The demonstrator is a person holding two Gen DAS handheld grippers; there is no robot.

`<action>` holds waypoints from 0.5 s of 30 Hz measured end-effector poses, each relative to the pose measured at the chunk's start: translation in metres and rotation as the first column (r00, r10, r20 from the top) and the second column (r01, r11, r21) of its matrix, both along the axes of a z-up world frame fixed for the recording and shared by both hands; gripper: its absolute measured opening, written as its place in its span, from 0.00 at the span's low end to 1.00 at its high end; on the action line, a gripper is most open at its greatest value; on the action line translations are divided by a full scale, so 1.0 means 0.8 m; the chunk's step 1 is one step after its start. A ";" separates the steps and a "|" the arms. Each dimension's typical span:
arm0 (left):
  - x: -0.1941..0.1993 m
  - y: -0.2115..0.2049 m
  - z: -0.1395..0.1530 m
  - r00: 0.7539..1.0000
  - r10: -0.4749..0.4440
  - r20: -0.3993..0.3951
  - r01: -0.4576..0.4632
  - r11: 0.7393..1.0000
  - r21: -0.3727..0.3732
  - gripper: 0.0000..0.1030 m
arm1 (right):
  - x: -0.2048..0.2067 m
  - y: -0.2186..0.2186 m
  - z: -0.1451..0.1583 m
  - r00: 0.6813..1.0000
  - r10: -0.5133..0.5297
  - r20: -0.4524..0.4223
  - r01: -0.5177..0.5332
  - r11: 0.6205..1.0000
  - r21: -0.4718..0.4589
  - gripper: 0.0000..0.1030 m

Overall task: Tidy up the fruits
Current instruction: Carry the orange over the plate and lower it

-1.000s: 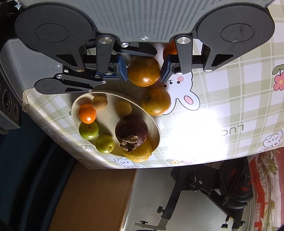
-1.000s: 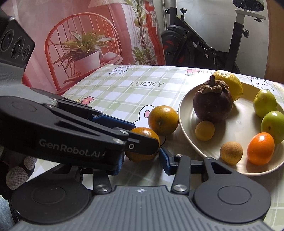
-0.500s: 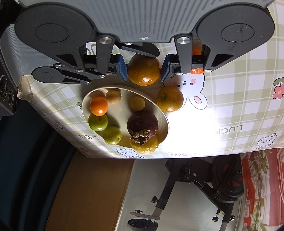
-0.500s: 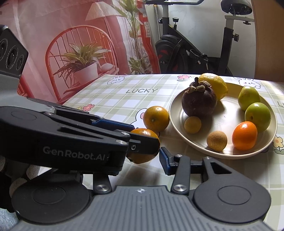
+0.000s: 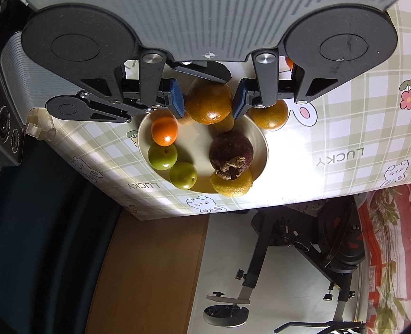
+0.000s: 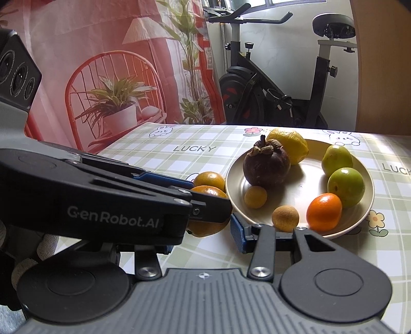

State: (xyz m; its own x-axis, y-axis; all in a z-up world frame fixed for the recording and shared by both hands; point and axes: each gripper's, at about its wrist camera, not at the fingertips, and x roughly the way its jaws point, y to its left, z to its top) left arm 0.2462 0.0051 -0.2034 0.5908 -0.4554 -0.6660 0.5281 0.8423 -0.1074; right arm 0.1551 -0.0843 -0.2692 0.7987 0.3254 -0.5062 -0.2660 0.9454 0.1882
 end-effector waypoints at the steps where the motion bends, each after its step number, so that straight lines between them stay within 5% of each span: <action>1: 0.003 -0.006 0.003 1.000 -0.008 0.008 0.008 1.000 0.004 0.42 | 0.000 -0.004 0.002 1.000 -0.007 0.007 0.007 1.000 0.002 0.45; 15: 0.102 -0.092 0.007 0.996 -0.089 0.003 0.089 0.996 0.029 0.42 | 0.058 -0.088 0.020 0.991 -0.133 0.029 0.133 0.991 0.023 0.45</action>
State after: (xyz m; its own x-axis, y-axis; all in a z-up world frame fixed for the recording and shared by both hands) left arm 0.3279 -0.0683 -0.1980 0.5519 -0.4871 -0.6769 0.6015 0.7947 -0.0814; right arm 0.2013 -0.1546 -0.2530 0.8505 0.2254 -0.4753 -0.1439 0.9688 0.2018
